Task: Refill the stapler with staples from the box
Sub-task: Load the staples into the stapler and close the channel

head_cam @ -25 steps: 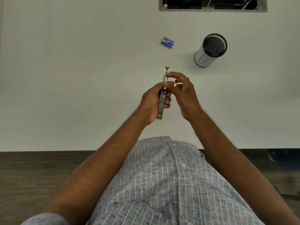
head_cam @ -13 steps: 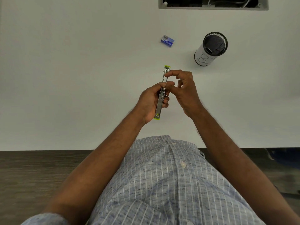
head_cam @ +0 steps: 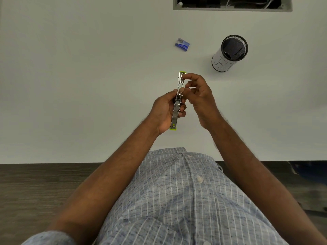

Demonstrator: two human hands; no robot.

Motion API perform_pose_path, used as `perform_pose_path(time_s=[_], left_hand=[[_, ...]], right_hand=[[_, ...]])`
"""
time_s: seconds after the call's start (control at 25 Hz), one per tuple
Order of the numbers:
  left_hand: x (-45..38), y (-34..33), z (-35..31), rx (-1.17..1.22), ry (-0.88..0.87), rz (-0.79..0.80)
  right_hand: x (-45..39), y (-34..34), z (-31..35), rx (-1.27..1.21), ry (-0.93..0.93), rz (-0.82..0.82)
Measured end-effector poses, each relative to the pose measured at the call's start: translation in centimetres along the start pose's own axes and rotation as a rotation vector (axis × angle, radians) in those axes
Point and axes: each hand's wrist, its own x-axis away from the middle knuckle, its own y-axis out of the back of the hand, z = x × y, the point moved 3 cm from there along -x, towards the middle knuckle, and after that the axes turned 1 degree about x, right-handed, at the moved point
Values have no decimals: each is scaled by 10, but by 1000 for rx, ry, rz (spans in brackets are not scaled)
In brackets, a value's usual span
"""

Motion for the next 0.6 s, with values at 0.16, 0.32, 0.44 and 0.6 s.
perform_pose_path(time_s=[0.16,0.32,0.44,0.6], left_hand=[[2,1,1,-65,-17,-32],[3,-1,1,-61,-1,-22],[4,-2,4,-56,11,0],[3,-3,4,-48,-22,43]], right_hand=[[-1,-4,-1,1,-4,-49],[-4,-5,3,46,28,-206],[-5,-4,9,82,82,-300],[-2,-5,9,-19,45,-311]])
